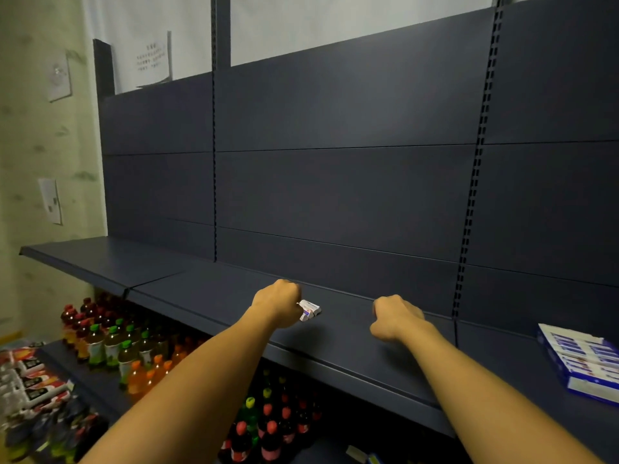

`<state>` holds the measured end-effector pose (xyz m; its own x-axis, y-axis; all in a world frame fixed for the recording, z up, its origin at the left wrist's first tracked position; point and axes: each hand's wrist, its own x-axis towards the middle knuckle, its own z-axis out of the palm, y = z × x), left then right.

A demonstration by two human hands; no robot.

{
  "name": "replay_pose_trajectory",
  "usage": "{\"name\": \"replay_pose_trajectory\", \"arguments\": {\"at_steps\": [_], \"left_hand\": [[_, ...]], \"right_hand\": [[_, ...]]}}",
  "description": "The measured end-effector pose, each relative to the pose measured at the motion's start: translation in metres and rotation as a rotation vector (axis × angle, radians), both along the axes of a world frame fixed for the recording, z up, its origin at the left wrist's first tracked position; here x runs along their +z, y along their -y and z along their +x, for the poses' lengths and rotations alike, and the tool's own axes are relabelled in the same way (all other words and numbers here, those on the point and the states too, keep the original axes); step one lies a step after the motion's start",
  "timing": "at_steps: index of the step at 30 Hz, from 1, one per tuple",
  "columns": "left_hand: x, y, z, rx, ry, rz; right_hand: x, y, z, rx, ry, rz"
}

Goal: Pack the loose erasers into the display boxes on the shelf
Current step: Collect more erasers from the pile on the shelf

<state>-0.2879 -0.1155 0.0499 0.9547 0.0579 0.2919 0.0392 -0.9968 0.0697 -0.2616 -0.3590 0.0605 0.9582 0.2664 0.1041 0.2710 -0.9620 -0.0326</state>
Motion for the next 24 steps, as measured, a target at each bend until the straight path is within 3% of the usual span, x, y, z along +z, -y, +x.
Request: {"name": "replay_pose_trajectory", "arguments": {"at_steps": [18, 24], "left_hand": [[0.014, -0.071, 0.121, -0.089, -0.017, 0.068], [-0.002, -0.086, 0.145, -0.156, -0.108, 0.066]], "right_hand": [[0.021, -0.079, 0.116, 0.024, 0.017, 0.079], [0.013, -0.099, 0.129, 0.036, -0.009, 0.043]]}}
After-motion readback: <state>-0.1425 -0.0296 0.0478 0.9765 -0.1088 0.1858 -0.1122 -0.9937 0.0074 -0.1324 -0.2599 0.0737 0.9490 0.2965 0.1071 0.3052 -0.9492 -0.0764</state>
